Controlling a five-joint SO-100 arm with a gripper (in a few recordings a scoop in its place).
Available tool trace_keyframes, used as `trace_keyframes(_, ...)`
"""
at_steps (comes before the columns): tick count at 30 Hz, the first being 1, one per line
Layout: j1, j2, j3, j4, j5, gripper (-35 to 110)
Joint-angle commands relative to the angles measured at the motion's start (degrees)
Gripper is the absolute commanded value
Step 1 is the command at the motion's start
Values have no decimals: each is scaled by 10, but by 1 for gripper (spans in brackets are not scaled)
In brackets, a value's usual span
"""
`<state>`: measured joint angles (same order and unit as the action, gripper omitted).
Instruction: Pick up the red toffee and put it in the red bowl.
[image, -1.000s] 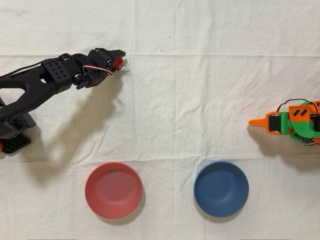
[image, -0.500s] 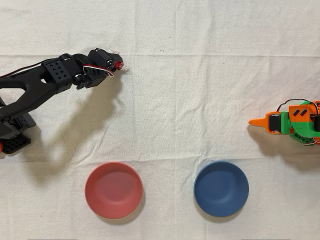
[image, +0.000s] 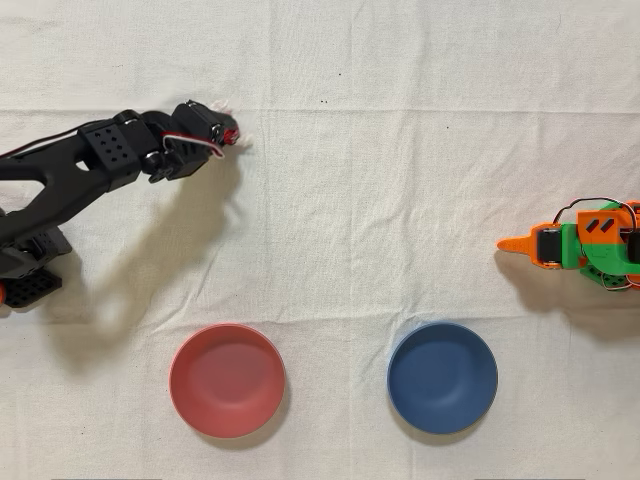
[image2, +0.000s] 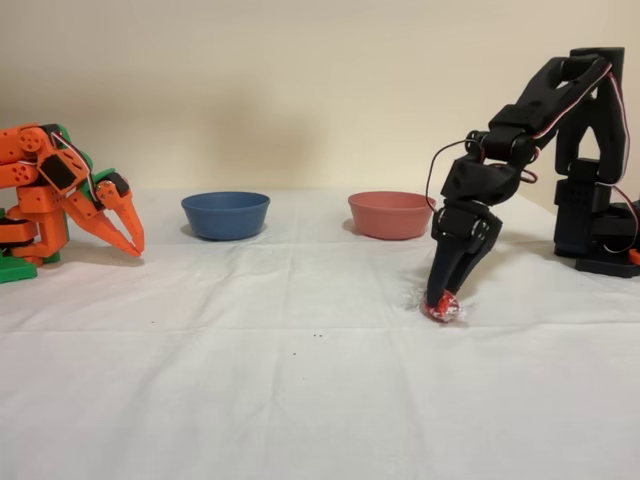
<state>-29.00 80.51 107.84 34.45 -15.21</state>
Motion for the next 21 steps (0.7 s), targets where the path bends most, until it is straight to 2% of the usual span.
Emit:
trace_keyframes(1, 12, 92, 12, 24, -13, 9)
trace_keyframes(21, 185, 381, -18, 211, -77, 8)
